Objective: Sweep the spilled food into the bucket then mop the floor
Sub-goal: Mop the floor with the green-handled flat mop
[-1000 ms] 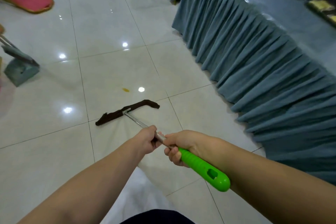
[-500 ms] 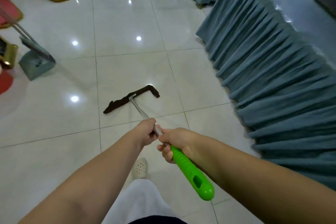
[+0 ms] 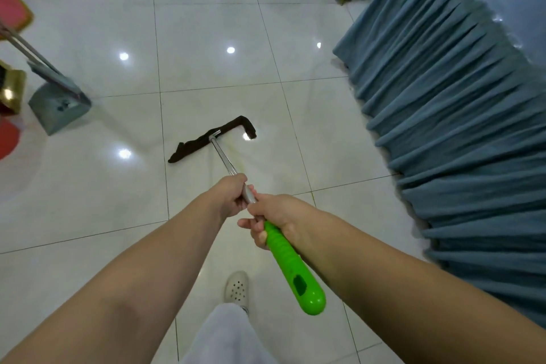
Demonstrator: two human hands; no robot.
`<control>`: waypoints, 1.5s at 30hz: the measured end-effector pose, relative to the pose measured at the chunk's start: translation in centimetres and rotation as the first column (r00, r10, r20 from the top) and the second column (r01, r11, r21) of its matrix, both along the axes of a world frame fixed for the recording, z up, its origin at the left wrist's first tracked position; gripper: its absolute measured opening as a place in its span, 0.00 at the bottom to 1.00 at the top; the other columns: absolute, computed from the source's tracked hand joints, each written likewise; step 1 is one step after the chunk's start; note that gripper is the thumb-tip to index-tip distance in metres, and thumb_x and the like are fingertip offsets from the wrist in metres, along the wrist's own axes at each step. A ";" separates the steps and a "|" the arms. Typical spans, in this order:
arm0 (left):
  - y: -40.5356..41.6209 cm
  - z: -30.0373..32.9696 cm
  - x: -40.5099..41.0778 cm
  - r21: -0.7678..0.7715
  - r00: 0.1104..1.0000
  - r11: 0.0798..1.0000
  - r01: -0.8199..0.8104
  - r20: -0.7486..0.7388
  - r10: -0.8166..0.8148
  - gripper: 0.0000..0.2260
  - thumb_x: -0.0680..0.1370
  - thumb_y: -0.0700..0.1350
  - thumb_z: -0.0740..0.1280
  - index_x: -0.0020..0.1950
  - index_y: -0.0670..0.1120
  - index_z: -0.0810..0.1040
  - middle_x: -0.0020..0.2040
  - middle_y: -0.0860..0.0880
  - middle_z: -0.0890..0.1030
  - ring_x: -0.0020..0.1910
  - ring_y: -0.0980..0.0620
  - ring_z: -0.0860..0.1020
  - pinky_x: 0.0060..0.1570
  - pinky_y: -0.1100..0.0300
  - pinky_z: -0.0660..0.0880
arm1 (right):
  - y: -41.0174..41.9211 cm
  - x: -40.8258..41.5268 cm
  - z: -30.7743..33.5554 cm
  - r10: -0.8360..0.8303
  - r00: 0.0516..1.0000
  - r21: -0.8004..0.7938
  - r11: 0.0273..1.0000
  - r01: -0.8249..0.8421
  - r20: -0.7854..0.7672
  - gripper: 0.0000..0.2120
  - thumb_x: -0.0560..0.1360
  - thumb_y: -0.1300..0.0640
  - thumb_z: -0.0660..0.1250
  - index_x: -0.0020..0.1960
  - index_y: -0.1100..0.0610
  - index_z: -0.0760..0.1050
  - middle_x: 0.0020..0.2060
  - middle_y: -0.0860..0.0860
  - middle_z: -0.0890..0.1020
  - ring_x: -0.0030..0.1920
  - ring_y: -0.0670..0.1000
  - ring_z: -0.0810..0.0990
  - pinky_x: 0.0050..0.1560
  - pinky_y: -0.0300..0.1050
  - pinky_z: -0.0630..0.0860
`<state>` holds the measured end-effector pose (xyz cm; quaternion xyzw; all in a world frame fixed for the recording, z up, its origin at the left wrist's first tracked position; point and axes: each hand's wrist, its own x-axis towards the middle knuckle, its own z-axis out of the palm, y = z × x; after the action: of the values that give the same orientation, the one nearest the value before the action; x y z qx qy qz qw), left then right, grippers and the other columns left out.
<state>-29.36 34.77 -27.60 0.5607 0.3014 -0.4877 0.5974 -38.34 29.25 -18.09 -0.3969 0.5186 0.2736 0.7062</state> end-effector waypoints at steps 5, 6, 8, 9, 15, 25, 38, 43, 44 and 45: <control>-0.8 -0.3 0.7 0.048 0.998 0.997 0.060 0.027 -0.061 0.10 0.82 0.41 0.55 0.41 0.41 0.66 0.34 0.46 0.70 0.29 0.52 0.69 0.18 0.69 0.70 | -1.2 -0.4 -0.3 -0.151 0.988 0.274 0.950 0.149 -0.014 0.03 0.80 0.62 0.58 0.52 0.59 0.70 0.34 0.59 0.79 0.15 0.43 0.69 0.15 0.30 0.65; -1.1 -0.5 0.3 0.047 0.998 0.997 0.061 0.013 -0.062 0.10 0.81 0.41 0.55 0.41 0.41 0.66 0.34 0.46 0.69 0.29 0.52 0.69 0.18 0.69 0.70 | -1.5 -0.9 -0.4 -0.169 0.985 0.318 0.934 0.166 -0.017 0.03 0.80 0.61 0.58 0.50 0.60 0.70 0.30 0.59 0.79 0.15 0.43 0.69 0.15 0.30 0.66; -1.7 -0.7 -0.6 0.043 0.998 0.997 0.060 -0.010 -0.060 0.10 0.81 0.42 0.55 0.41 0.42 0.66 0.34 0.46 0.69 0.29 0.52 0.68 0.18 0.69 0.70 | -2.2 -1.9 -0.6 -0.179 0.983 0.347 0.920 0.184 -0.045 0.08 0.80 0.60 0.58 0.44 0.61 0.70 0.22 0.54 0.75 0.15 0.42 0.68 0.14 0.30 0.65; -2.0 -0.8 -1.2 0.039 0.998 0.997 0.061 -0.015 -0.060 0.10 0.81 0.42 0.55 0.41 0.42 0.66 0.33 0.46 0.69 0.29 0.52 0.68 0.18 0.69 0.70 | -2.4 -2.4 -0.6 -0.178 0.982 0.343 0.920 0.189 -0.062 0.10 0.80 0.60 0.58 0.41 0.62 0.70 0.20 0.51 0.72 0.14 0.42 0.67 0.14 0.30 0.64; -3.7 0.0 -5.2 0.013 0.999 0.999 0.046 -0.005 -0.046 0.07 0.81 0.41 0.55 0.43 0.42 0.65 0.34 0.46 0.69 0.29 0.52 0.68 0.18 0.70 0.70 | -3.5 -6.0 1.0 -0.247 0.965 0.286 0.921 0.263 -0.092 0.11 0.79 0.61 0.60 0.38 0.56 0.71 0.25 0.49 0.69 0.13 0.43 0.65 0.13 0.30 0.62; -10.0 1.3 -16.7 -0.026 0.992 0.994 0.110 -0.059 -0.111 0.10 0.80 0.43 0.56 0.40 0.43 0.66 0.32 0.47 0.70 0.28 0.53 0.69 0.23 0.64 0.71 | -9.8 -17.2 3.7 -0.219 0.974 0.216 0.949 0.228 -0.064 0.13 0.80 0.62 0.59 0.37 0.56 0.70 0.17 0.51 0.69 0.12 0.43 0.64 0.13 0.29 0.62; -16.5 3.4 -30.6 -0.063 0.986 0.991 0.118 -0.111 -0.124 0.11 0.81 0.42 0.55 0.40 0.40 0.68 0.29 0.45 0.73 0.26 0.53 0.71 0.18 0.68 0.72 | -16.2 -30.7 6.9 -0.194 0.979 0.203 0.958 0.203 -0.064 0.06 0.80 0.58 0.62 0.44 0.54 0.71 0.20 0.50 0.68 0.14 0.43 0.64 0.14 0.28 0.63; -16.5 6.1 -32.5 -0.027 0.991 0.993 0.114 -0.072 -0.116 0.10 0.80 0.39 0.55 0.39 0.40 0.68 0.14 0.46 0.71 0.14 0.54 0.72 0.17 0.68 0.72 | -17.4 -32.6 9.4 -0.169 0.981 0.283 0.940 0.190 -0.098 0.08 0.80 0.62 0.60 0.42 0.55 0.71 0.22 0.50 0.67 0.14 0.44 0.65 0.14 0.30 0.64; -16.4 6.6 -32.7 -0.017 0.992 0.994 0.105 -0.064 -0.106 0.11 0.80 0.39 0.55 0.38 0.40 0.68 0.15 0.47 0.70 0.14 0.54 0.72 0.17 0.68 0.72 | -17.5 -32.8 9.9 -0.160 0.982 0.297 0.937 0.184 -0.103 0.08 0.80 0.62 0.61 0.42 0.55 0.71 0.23 0.50 0.67 0.14 0.44 0.65 0.14 0.30 0.64; -16.3 7.0 -32.9 -0.006 0.993 0.995 0.101 -0.054 -0.101 0.11 0.79 0.38 0.55 0.37 0.40 0.68 0.15 0.47 0.70 0.17 0.53 0.73 0.17 0.68 0.71 | -17.5 -33.0 10.3 -0.158 0.982 0.310 0.933 0.184 -0.107 0.07 0.79 0.61 0.62 0.42 0.56 0.71 0.23 0.50 0.67 0.14 0.45 0.65 0.14 0.30 0.65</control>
<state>-62.31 18.48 -20.57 0.5608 0.2878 -0.5330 0.5645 -71.31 11.71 -7.74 -0.2197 0.5281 0.3070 0.7606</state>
